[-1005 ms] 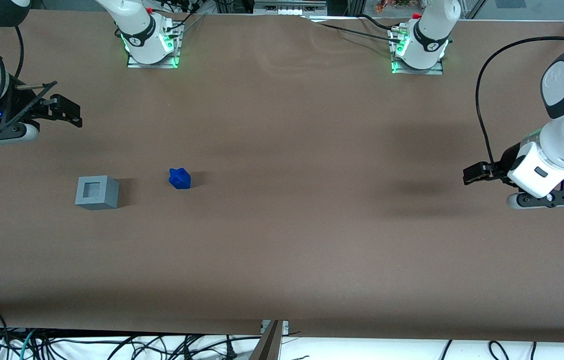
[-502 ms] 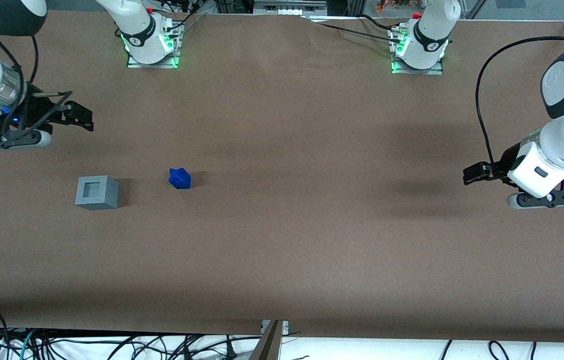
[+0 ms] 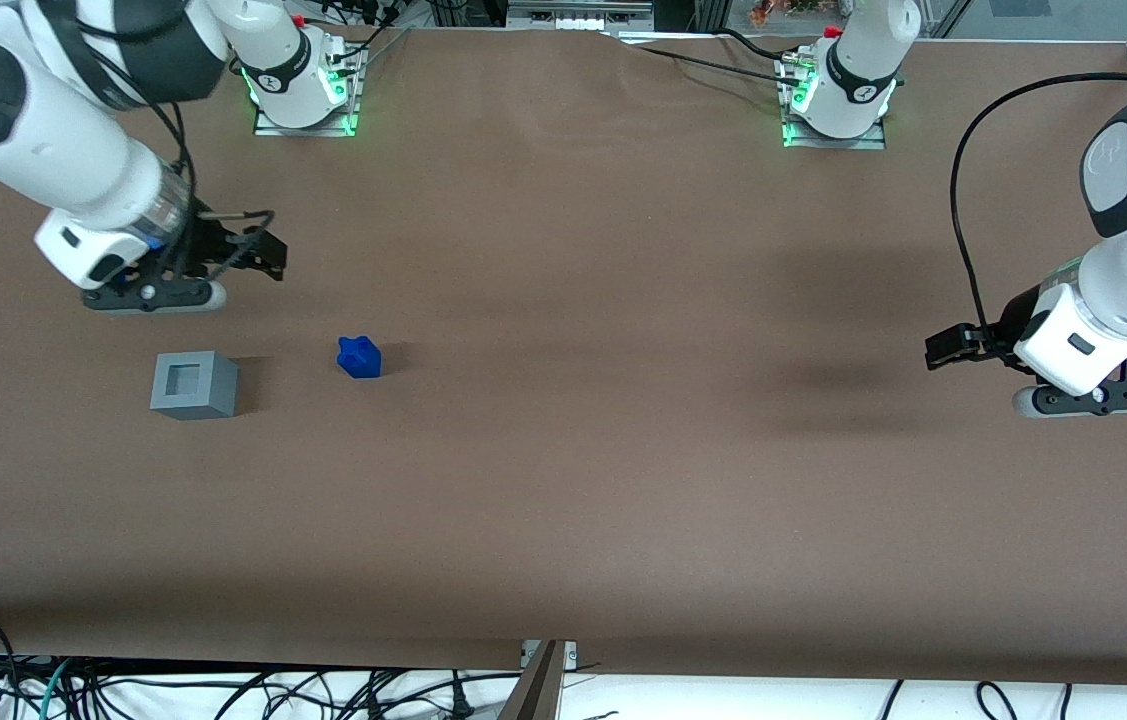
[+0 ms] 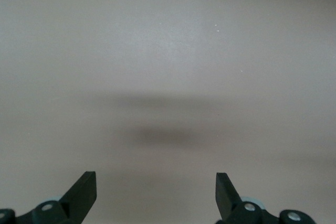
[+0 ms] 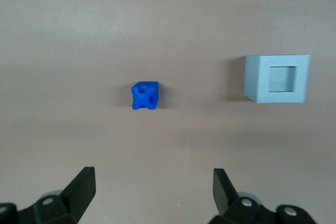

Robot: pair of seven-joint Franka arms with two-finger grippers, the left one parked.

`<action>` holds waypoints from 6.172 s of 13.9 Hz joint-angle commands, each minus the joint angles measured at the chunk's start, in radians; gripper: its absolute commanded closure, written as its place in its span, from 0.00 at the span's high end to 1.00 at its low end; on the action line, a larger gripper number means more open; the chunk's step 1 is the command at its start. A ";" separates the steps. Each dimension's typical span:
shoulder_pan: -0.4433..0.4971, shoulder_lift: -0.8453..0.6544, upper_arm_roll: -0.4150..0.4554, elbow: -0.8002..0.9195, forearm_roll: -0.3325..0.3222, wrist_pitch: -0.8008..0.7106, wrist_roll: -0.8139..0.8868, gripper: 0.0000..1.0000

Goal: Insert blue part into gray base with right arm
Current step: 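Move the open right gripper over the blue block and lower it, then close the right gripper on the blue block and lift it, then carry the blue block over the gray base's square hole, then lower the blue block into the gray base's hole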

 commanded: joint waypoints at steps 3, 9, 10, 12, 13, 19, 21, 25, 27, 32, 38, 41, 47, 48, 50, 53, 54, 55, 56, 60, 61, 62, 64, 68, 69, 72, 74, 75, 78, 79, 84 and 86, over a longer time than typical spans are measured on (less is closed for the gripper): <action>-0.006 0.018 0.032 -0.214 0.009 0.285 0.062 0.99; 0.008 0.184 0.032 -0.282 0.009 0.559 0.104 0.99; 0.018 0.220 0.032 -0.280 0.006 0.605 0.108 0.99; 0.025 0.270 0.030 -0.279 -0.002 0.654 0.107 0.99; 0.025 0.281 0.029 -0.274 -0.008 0.662 0.107 0.99; 0.029 0.325 0.015 -0.270 -0.076 0.705 0.107 0.98; 0.028 0.340 0.009 -0.263 -0.096 0.708 0.109 0.98; 0.031 0.350 0.006 -0.263 -0.097 0.706 0.109 0.93; 0.031 0.350 0.007 -0.263 -0.100 0.706 0.110 0.90; 0.031 0.350 0.006 -0.265 -0.102 0.705 0.109 0.64; 0.020 0.334 -0.010 -0.263 -0.106 0.685 0.078 0.16; 0.019 0.269 -0.053 -0.207 -0.108 0.524 -0.017 0.16; 0.017 0.236 -0.256 -0.061 -0.051 0.291 -0.409 0.16; 0.019 0.236 -0.281 -0.062 -0.036 0.289 -0.462 0.16; 0.017 0.226 -0.338 -0.072 -0.031 0.287 -0.541 0.17; 0.017 0.207 -0.382 -0.081 -0.025 0.272 -0.608 0.17; 0.017 0.207 -0.398 -0.081 -0.025 0.272 -0.623 0.17; 0.017 0.209 -0.409 -0.081 -0.024 0.275 -0.625 0.17; 0.017 0.212 -0.410 -0.079 -0.008 0.280 -0.622 0.17; 0.017 0.236 -0.418 -0.078 0.018 0.315 -0.608 0.18; 0.017 0.244 -0.418 -0.075 0.018 0.332 -0.597 0.18; 0.017 0.250 -0.418 -0.076 0.018 0.350 -0.586 0.18; 0.017 0.265 -0.418 -0.076 0.018 0.363 -0.562 0.18; 0.019 0.271 -0.418 -0.072 0.018 0.366 -0.519 0.18; 0.020 0.273 -0.418 -0.070 0.018 0.367 -0.511 0.18; 0.025 0.281 -0.416 -0.067 0.018 0.375 -0.493 0.18; 0.023 0.287 -0.416 -0.065 0.019 0.380 -0.482 0.18; 0.025 0.287 -0.416 -0.065 0.019 0.380 -0.481 0.18; 0.026 0.288 -0.412 -0.062 0.019 0.380 -0.453 0.18; 0.026 0.288 -0.412 -0.061 0.019 0.380 -0.454 0.18; 0.026 0.296 -0.409 -0.061 0.019 0.383 -0.447 0.18; 0.026 0.296 -0.407 -0.061 0.022 0.384 -0.445 0.18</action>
